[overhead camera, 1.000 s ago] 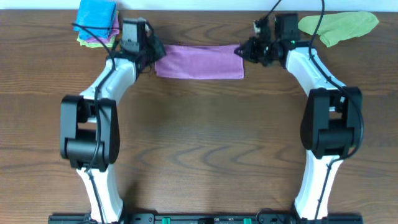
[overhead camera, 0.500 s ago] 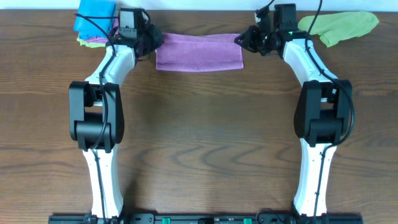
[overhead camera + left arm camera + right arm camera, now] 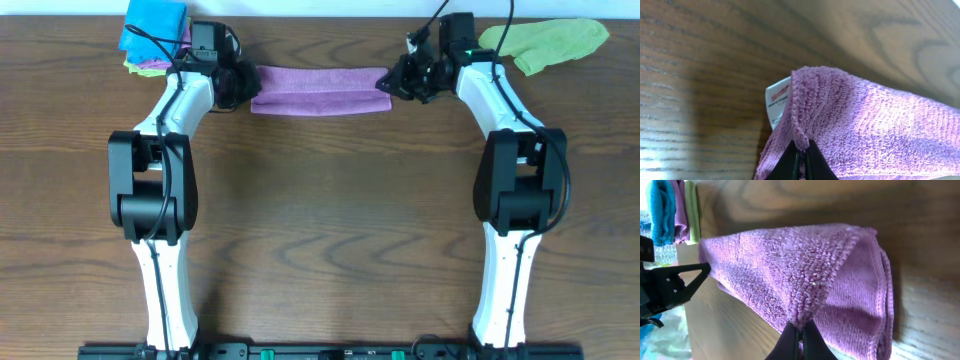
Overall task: Fold the cloth
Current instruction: 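Lift the bottom edge with both grippers and fold it up onto the top edge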
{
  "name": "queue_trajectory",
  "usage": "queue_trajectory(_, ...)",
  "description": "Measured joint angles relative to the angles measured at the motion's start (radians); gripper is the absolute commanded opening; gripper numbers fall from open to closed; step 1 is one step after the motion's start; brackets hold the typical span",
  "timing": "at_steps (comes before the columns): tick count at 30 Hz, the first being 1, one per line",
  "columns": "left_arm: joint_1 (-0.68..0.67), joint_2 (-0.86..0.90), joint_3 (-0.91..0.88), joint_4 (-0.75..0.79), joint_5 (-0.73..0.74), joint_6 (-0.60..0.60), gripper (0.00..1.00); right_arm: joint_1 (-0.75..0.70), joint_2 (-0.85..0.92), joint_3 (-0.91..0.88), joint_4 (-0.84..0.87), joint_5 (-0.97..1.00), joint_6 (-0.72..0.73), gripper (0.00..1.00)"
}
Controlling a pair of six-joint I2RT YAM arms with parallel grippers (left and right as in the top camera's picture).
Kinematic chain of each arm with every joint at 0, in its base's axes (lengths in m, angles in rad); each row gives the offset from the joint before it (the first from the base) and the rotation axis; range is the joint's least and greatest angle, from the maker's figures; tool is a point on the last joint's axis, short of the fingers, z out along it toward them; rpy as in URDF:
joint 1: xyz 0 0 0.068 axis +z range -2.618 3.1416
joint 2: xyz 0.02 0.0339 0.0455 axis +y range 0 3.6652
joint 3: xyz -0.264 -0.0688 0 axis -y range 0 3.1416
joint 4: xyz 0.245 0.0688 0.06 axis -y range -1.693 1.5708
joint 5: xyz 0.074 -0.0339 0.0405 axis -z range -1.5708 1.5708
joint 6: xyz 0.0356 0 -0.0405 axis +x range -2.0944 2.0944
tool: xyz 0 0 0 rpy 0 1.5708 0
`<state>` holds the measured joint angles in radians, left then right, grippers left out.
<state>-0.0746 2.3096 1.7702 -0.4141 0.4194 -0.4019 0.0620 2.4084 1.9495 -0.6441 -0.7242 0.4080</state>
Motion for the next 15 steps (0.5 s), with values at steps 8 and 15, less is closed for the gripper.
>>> queue_trajectory(8,0.000,0.000,0.000,-0.061,0.000,0.023,0.06,0.000,0.000,0.000,-0.070,0.002,-0.028,0.02)
queue_trajectory(15,0.002,0.000,0.000,-0.077,-0.003,0.044,0.65,-0.002,0.000,0.000,-0.099,0.026,-0.052,0.49)
